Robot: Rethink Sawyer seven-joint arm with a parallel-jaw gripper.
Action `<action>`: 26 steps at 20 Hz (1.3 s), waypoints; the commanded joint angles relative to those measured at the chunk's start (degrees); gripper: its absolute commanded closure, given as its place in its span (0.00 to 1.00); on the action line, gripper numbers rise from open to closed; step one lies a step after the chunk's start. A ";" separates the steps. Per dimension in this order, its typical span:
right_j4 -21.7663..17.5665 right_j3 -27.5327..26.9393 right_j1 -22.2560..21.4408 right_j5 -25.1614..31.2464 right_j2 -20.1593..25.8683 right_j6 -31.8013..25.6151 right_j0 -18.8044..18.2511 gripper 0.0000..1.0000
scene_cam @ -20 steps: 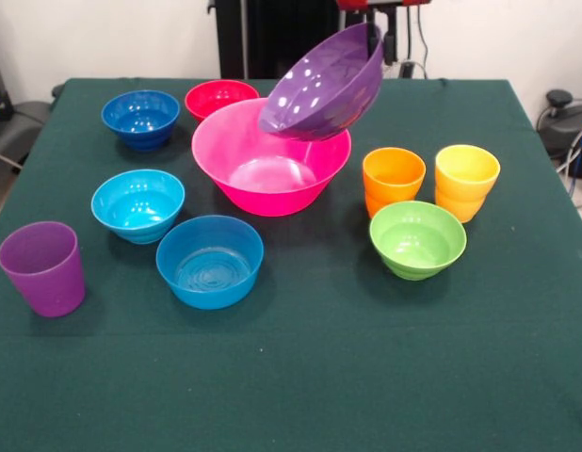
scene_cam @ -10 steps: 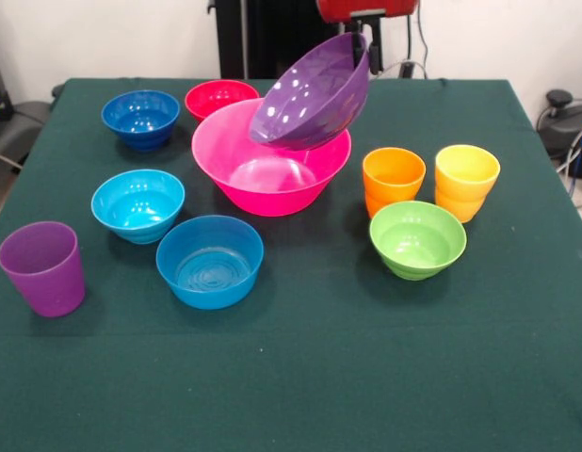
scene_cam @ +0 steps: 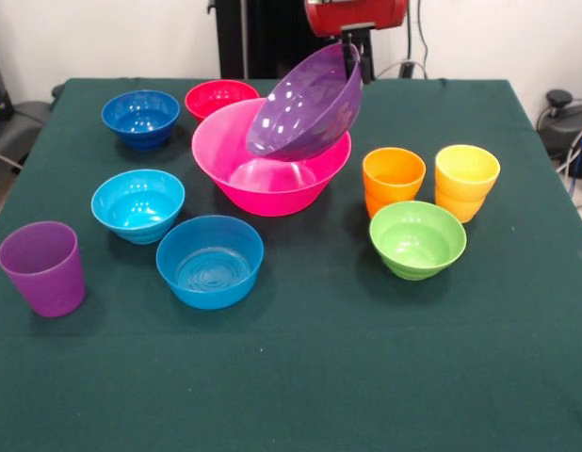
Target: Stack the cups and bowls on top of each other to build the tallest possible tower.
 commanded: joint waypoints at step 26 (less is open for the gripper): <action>-13.11 0.12 3.76 3.19 9.62 -8.82 -9.98 1.00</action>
